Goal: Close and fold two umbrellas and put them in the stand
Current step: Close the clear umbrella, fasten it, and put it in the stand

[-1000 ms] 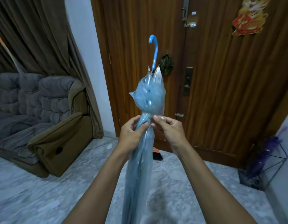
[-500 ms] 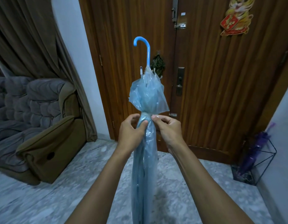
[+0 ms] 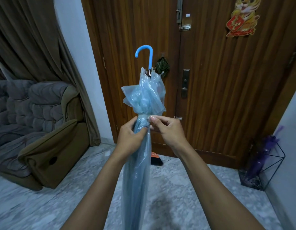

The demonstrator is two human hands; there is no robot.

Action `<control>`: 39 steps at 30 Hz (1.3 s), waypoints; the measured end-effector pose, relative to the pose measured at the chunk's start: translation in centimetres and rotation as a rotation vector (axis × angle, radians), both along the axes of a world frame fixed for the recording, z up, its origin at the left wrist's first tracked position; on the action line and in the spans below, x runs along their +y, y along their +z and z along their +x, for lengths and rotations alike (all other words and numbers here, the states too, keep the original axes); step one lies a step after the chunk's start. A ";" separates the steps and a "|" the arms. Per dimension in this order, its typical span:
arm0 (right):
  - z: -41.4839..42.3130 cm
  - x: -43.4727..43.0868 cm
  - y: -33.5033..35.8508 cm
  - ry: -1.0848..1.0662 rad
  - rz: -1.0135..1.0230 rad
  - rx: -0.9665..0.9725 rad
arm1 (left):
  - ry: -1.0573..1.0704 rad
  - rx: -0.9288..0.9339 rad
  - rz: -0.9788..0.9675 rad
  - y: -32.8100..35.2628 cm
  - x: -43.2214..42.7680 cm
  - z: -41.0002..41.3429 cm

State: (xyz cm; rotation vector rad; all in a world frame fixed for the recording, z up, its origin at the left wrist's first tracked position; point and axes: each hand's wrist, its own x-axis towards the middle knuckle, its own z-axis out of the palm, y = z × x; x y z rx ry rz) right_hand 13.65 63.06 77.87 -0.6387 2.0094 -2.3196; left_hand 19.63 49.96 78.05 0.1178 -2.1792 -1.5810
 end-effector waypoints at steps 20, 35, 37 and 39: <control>0.0 1.5 -1.1 0.214 -0.178 -0.371 | -0.157 -0.059 0.261 -1.5 0.9 0.5; -0.3 2.0 -1.3 0.242 -0.170 -0.445 | -0.165 -0.011 0.140 -1.6 1.4 1.1; -0.5 2.1 -1.5 0.257 -0.154 -0.434 | -0.175 -0.014 0.140 -1.6 1.4 1.2; -0.6 2.4 -1.7 0.302 -0.094 -0.405 | -0.180 -0.021 0.136 -1.6 1.5 1.3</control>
